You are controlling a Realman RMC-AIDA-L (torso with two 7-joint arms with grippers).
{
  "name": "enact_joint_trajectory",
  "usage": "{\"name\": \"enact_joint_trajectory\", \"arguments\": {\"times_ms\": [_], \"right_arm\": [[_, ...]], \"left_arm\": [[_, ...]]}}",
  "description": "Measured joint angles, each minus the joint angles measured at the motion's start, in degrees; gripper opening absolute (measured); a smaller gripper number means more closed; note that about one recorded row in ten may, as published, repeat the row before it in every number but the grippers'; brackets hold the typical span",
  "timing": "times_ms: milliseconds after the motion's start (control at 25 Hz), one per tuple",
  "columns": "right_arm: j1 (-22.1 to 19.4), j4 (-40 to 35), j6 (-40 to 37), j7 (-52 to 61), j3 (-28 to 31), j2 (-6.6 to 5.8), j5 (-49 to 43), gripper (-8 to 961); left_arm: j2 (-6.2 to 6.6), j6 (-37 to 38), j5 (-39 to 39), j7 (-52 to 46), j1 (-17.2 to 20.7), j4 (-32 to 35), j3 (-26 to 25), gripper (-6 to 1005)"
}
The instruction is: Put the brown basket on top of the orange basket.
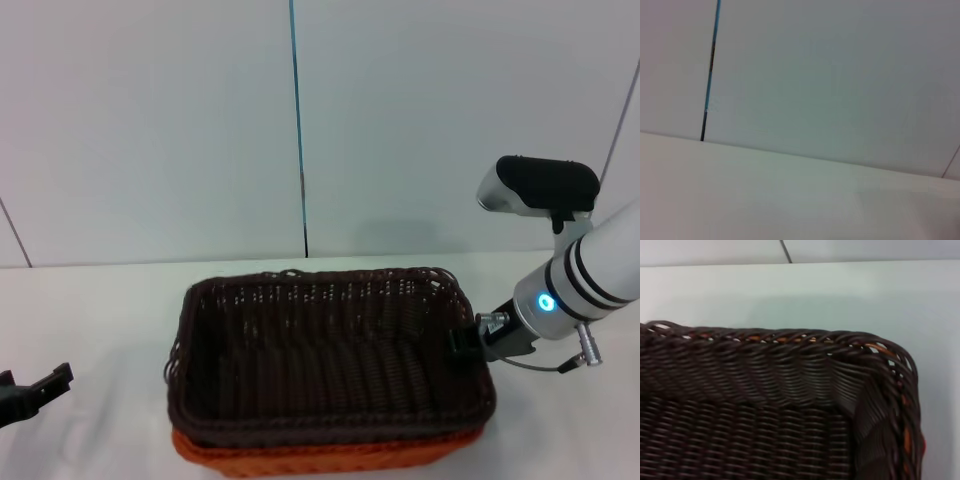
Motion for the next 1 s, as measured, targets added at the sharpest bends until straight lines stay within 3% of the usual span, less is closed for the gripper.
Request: {"name": "enact_joint_trajectory", "arguments": {"times_ms": [280, 640, 760, 1000], "right_arm": [[0.2, 1.1, 1.6, -0.3, -1.4, -0.34, 0.3, 132], [0.6, 9.9, 6.4, -0.4, -1.3, -0.93, 0.1, 133], [0.7, 11.0, 7.2, -0.4, -1.2, -1.46, 0.0, 358], [0.7, 12.6, 9.1, -0.3, -0.9, -2.00, -2.3, 607]], "left_arm": [[0.19, 0.3, 0.7, 0.0, -0.2, 0.0, -0.4, 906], [0.69, 0.2, 0.5, -0.7, -0.2, 0.0, -1.0, 906], [0.69, -0.1, 0.4, -1.3, -0.3, -0.3, -1.4, 906], [0.65, -0.1, 0.3, -2.3, -0.4, -0.8, -2.2, 906]]}}
